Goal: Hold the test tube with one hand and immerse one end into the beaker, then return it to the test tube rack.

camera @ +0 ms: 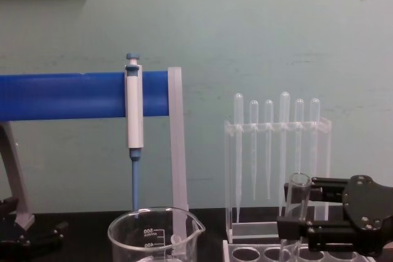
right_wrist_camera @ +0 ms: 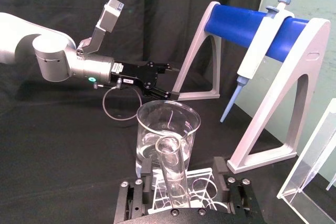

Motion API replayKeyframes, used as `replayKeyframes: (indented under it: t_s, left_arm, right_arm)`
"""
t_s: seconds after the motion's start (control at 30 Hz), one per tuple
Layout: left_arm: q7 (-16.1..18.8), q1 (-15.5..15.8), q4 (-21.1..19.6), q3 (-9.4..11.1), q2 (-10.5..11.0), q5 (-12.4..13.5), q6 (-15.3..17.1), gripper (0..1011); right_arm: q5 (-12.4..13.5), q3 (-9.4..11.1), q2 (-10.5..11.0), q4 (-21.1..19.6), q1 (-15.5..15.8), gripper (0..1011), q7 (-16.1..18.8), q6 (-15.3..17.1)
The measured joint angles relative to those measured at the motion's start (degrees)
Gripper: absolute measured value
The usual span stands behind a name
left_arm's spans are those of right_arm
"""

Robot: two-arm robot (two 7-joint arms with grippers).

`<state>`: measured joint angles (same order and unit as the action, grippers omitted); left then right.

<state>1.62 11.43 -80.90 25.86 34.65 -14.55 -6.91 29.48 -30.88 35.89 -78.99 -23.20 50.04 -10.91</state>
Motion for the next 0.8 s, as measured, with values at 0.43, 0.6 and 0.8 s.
replayKeyframes:
  t_s: [0.43,0.6,0.8]
  left_arm:
    - [0.0,0.0,0.0,0.0,0.0,0.0,0.0,1000]
    - [0.0,0.0,0.0,0.0,0.0,0.0,0.0,1000]
    - [0.0,0.0,0.0,0.0,0.0,0.0,0.0,1000]
  right_arm:
    - [0.1,0.1,0.1,-0.1,0.1,340,0.0,0.0]
    - [0.1,0.1,0.1,-0.1,0.1,227,0.0,0.0]
    - [0.1,0.1,0.1,-0.1,0.1,226,0.0,0.0]
